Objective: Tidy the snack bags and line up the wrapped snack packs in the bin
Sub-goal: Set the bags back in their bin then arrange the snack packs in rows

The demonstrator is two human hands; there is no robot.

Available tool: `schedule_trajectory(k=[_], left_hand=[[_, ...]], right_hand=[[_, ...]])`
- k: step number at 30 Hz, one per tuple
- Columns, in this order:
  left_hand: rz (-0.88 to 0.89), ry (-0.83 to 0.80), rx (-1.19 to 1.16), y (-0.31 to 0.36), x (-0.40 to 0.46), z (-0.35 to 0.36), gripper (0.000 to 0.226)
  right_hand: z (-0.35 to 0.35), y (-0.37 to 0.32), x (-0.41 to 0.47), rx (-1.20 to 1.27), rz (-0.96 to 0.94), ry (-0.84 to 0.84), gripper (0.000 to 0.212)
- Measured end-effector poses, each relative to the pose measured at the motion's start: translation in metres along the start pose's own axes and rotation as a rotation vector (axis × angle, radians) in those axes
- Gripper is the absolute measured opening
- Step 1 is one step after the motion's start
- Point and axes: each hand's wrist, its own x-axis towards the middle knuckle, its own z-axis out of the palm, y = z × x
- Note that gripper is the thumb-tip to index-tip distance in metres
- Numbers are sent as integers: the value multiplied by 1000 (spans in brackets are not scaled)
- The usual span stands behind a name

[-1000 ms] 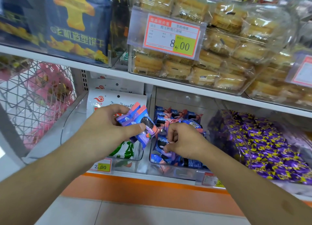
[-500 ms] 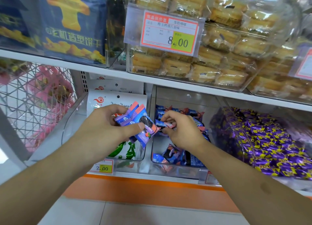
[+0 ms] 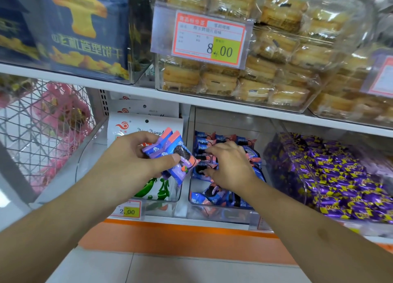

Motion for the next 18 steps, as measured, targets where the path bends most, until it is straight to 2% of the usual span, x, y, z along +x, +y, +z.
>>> schedule_trajectory(k=[4, 10, 18], left_hand=[[-2, 13, 1, 4, -4, 2, 29], [-8, 10, 13, 5, -4, 2, 26], [-6, 10, 3, 1, -2, 2, 31]], right_hand=[[0, 0, 0, 28, 16, 13, 50], [3, -2, 5, -92, 38, -76, 75], [2, -5, 7, -49, 29, -22, 57]])
